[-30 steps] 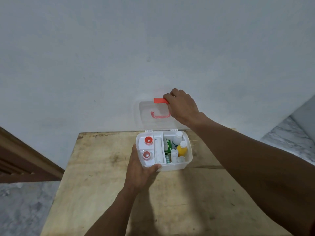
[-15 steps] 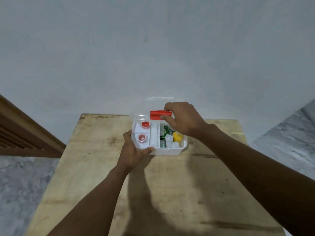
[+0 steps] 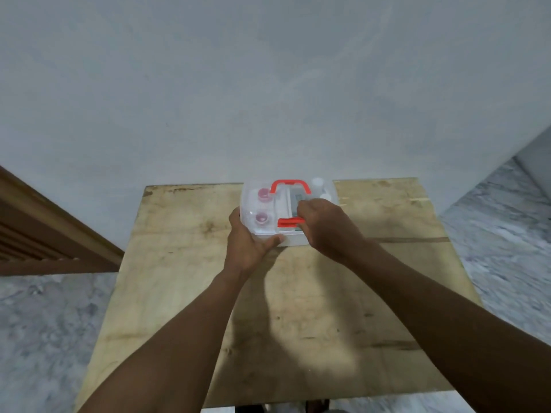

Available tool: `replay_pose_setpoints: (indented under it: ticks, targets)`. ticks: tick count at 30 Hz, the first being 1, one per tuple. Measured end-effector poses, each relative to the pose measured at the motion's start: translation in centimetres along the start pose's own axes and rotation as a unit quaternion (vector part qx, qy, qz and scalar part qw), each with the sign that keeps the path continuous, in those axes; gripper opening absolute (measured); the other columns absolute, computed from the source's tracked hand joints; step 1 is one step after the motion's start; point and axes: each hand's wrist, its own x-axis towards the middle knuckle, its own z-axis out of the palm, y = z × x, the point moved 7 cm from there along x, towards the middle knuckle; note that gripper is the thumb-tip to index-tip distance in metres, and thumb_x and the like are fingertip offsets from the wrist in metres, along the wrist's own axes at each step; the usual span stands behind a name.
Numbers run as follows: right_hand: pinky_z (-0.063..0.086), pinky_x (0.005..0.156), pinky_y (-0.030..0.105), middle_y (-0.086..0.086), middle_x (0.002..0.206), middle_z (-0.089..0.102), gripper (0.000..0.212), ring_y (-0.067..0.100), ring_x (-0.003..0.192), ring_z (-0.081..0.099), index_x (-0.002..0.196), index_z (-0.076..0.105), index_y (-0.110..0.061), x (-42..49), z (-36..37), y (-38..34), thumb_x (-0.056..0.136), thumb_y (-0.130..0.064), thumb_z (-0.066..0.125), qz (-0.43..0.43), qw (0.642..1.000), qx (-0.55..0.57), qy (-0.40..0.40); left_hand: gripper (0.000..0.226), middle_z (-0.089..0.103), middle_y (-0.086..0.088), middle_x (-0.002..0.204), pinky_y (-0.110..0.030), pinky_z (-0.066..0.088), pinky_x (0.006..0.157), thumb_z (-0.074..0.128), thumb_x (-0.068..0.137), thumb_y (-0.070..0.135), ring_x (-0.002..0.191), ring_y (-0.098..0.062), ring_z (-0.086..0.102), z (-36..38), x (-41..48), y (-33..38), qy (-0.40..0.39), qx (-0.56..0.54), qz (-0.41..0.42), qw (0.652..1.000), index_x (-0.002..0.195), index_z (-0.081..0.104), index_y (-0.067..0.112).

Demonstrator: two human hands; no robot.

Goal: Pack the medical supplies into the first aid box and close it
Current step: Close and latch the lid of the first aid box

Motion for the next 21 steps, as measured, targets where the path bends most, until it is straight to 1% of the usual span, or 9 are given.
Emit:
replay_pose_setpoints:
  ticks: [3,6,9,13,15,17,18,19,21]
  targets:
    - [0.056,0.056,0.036,0.016,0.073,0.068,0.013,0.029,0.062,0.062,0.076,0.063,-0.003,-0.3,0.7,0.0,0.073,0.007,0.071,-0.005,0.999,-0.037,-0.010,0.102,0.055,0.006,0.121,-0.010,0.051,0.071,0.094,0.061,0.022,0.103,-0.012,0.062,-0.2,0.0,-0.2,-0.018,0.008,-0.011,1.000,0.137,0.026,0.015]
    - [0.057,0.057,0.036,0.015,0.075,0.068,0.020,0.029,0.062,0.062,0.077,0.065,-0.002,-1.0,1.3,-0.4,0.065,0.010,0.075,-0.003,0.999,-0.054,-0.007,0.105,0.055,0.013,0.114,-0.014,0.050,0.076,0.096,0.057,0.025,0.102,-0.012,0.063,-0.3,0.2,-0.4,-0.030,0.017,-0.016,0.999,0.137,0.026,0.017]
    - [0.060,0.073,0.041,0.018,0.091,0.073,0.020,0.031,0.077,0.068,0.084,0.069,0.000,-1.2,2.2,-0.4,0.068,0.003,0.080,-0.007,0.999,-0.048,-0.018,0.108,0.055,0.013,0.114,-0.017,0.050,0.080,0.096,0.056,0.028,0.100,-0.010,0.061,-0.3,0.3,-0.5,-0.042,0.024,-0.016,0.999,0.138,0.026,0.016]
    - [0.053,0.095,0.044,0.018,0.115,0.069,0.035,0.034,0.105,0.065,0.089,0.070,-0.003,-2.2,2.4,0.4,0.069,-0.029,0.081,-0.016,0.995,-0.017,-0.095,0.105,0.056,0.013,0.115,-0.020,0.051,0.080,0.091,0.058,0.027,0.102,-0.008,0.063,-0.3,0.2,-0.4,-0.063,0.038,-0.001,0.997,0.139,0.024,0.022]
    - [0.048,0.102,0.042,0.018,0.122,0.066,0.033,0.035,0.114,0.061,0.088,0.071,-0.002,-2.4,1.8,0.5,0.075,-0.032,0.075,-0.017,0.994,0.001,-0.104,0.095,0.054,0.021,0.117,-0.017,0.051,0.079,0.081,0.063,0.023,0.103,0.000,0.061,-0.2,0.1,-0.1,-0.078,0.019,0.019,0.997,0.138,0.023,0.032]
    - [0.043,0.107,0.042,0.020,0.129,0.063,0.027,0.036,0.122,0.057,0.089,0.072,0.001,-2.3,1.2,0.5,0.082,-0.025,0.069,-0.015,0.995,0.023,-0.097,0.088,0.054,0.031,0.119,-0.016,0.052,0.080,0.072,0.071,0.019,0.107,0.007,0.059,-0.3,-0.1,0.6,-0.086,0.003,0.040,0.996,0.139,0.021,0.043]
    - [0.043,0.107,0.041,0.019,0.130,0.062,0.023,0.035,0.123,0.056,0.091,0.073,0.001,-2.3,0.9,0.7,0.084,-0.021,0.068,-0.011,0.995,0.038,-0.089,0.086,0.054,0.035,0.121,-0.016,0.051,0.083,0.070,0.075,0.021,0.109,0.009,0.058,-0.3,-0.1,0.9,-0.087,0.003,0.047,0.995,0.140,0.022,0.046]
    - [0.045,0.103,0.039,0.018,0.129,0.063,0.020,0.034,0.121,0.058,0.093,0.072,0.000,-2.3,0.6,0.9,0.085,-0.017,0.067,-0.002,0.995,0.059,-0.078,0.084,0.053,0.036,0.125,-0.020,0.051,0.087,0.071,0.078,0.026,0.111,0.008,0.058,-0.3,-0.1,1.1,-0.088,0.004,0.051,0.995,0.143,0.022,0.046]
    - [0.052,0.089,0.035,0.015,0.114,0.069,0.020,0.033,0.105,0.065,0.100,0.068,-0.001,-2.3,-0.1,1.6,0.083,-0.011,0.067,0.025,0.993,0.113,-0.036,0.088,0.053,0.022,0.136,-0.034,0.052,0.096,0.073,0.079,0.044,0.118,-0.005,0.059,-0.4,-0.2,1.6,-0.083,0.014,0.058,0.995,0.149,0.020,0.042]
